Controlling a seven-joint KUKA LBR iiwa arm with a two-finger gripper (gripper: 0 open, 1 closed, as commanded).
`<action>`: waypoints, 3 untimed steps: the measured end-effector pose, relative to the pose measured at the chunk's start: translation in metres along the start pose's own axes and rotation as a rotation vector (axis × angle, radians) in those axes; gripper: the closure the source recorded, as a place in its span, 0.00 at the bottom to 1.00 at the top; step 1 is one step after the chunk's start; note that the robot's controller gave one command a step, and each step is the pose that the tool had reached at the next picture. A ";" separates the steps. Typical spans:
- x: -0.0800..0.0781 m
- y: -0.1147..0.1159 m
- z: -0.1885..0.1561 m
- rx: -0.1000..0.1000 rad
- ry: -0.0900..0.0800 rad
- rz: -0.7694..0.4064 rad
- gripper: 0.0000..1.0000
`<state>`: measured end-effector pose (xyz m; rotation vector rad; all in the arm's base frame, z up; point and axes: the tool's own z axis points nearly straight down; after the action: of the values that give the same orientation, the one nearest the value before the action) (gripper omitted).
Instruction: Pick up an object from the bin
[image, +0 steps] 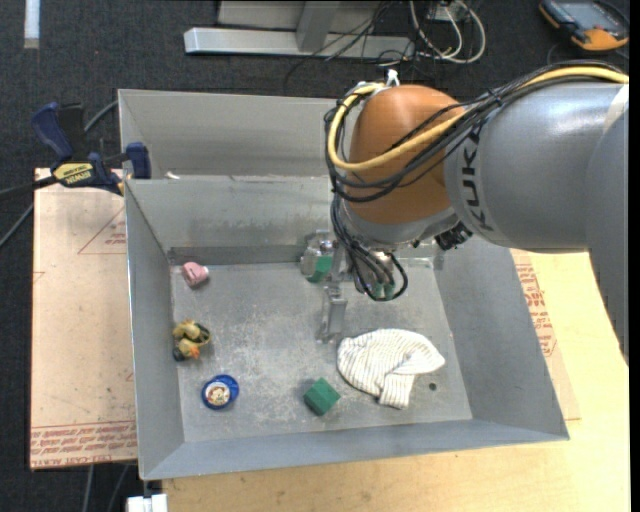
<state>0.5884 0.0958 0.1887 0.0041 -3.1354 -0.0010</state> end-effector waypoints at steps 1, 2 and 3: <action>-0.002 -0.001 -0.005 -0.001 -0.007 0.003 0.00; 0.030 -0.053 0.044 0.001 0.005 -0.077 0.00; 0.035 -0.052 0.116 -0.002 -0.004 -0.032 0.00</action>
Offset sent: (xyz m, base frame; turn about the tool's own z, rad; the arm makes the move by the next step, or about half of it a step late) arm -0.0288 -0.0502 -0.0411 -0.0819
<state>0.5525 0.0434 0.0728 0.0540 -3.1389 -0.0040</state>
